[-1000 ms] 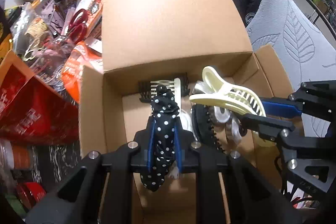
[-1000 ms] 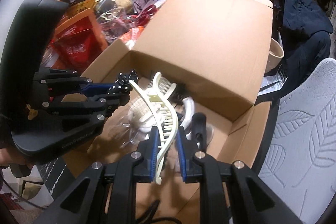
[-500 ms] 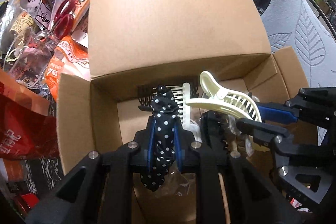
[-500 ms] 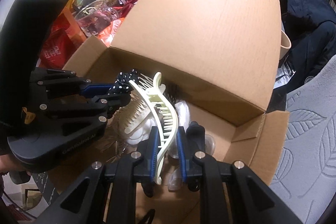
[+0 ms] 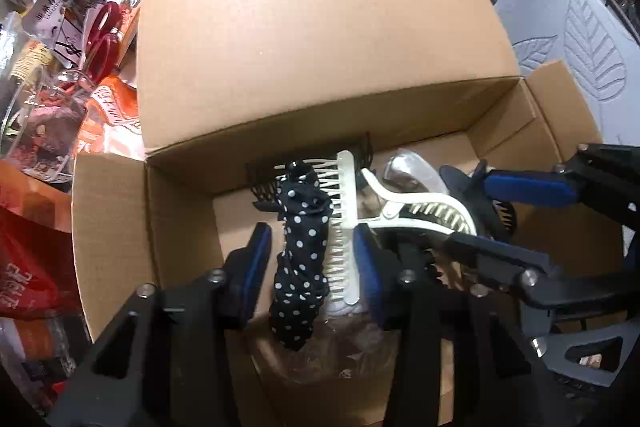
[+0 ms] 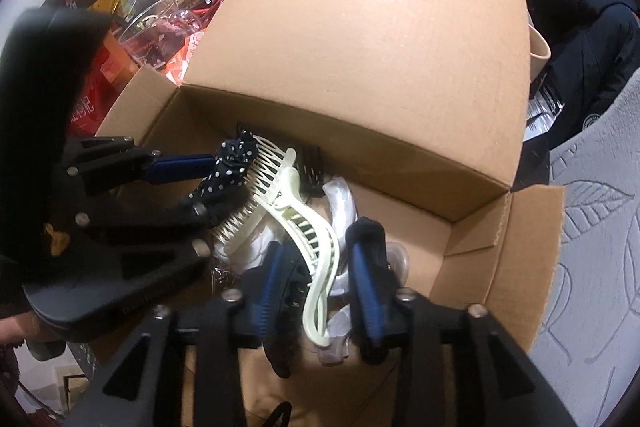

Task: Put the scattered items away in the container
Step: 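Lower the scrunchie and claw clip into the box and open both grippers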

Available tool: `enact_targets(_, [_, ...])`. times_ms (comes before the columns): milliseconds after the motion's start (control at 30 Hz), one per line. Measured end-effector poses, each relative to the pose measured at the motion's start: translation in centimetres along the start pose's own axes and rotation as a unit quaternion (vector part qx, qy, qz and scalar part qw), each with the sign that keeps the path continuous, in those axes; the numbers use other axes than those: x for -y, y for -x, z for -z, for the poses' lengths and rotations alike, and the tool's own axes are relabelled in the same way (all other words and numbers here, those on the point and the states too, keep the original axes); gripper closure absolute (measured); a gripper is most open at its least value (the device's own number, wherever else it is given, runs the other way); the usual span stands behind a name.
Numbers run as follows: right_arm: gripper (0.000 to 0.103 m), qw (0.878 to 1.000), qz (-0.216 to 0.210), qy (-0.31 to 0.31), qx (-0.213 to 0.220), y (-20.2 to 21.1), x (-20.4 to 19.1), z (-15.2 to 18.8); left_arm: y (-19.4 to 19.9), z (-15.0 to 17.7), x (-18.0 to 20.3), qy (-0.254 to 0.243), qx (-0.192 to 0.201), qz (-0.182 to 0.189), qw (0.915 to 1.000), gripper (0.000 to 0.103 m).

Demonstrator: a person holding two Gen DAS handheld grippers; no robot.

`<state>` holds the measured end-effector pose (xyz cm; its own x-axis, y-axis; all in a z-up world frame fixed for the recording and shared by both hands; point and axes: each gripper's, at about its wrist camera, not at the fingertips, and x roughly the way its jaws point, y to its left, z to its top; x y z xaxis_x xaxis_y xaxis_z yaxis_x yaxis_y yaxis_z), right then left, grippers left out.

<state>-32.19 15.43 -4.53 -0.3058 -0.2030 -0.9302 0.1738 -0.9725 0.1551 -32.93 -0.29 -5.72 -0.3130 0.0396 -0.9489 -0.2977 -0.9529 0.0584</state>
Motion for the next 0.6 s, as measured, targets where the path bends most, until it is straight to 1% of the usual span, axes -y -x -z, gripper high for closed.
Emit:
enact_targets(33, [0.060, 1.000, 0.005, 0.001, -0.001, 0.0, 0.0, 0.1, 0.0, 0.0, 0.1, 0.000, -0.003, -0.001, 1.0000, 0.055])
enact_targets(100, [0.060, 1.000, 0.012, 0.004, 0.000, 0.2, 0.1, 0.3, -0.1, -0.1, 0.3, 0.002, -0.015, -0.006, 0.9999, 0.049])
enact_targets(167, [0.060, 1.000, 0.011, -0.001, -0.002, 0.3, 0.5, 0.6, 0.1, -0.2, 0.4, 0.004, -0.013, -0.012, 0.9998, 0.041])
enact_targets(233, [0.060, 1.000, 0.012, -0.007, 0.002, 0.6, 0.8, 0.8, 0.3, -0.3, 0.5, 0.002, -0.013, -0.024, 0.9996, 0.023])
enact_targets(300, [0.060, 1.000, 0.012, -0.005, 0.005, 1.1, 0.9, 1.0, 0.6, -0.3, 0.4, 0.000, -0.016, -0.033, 0.9993, 0.014])
enact_targets(433, [0.060, 1.000, 0.010, -0.004, 0.010, 1.8, 0.7, 1.4, 1.6, 0.0, 0.6, -0.006, -0.008, -0.055, 0.9984, 0.010])
enact_targets(600, [0.058, 1.000, 0.005, -0.008, 0.014, 2.4, 0.3, 1.7, 2.6, -0.1, 0.9, 0.005, -0.005, -0.059, 0.9982, 0.010])
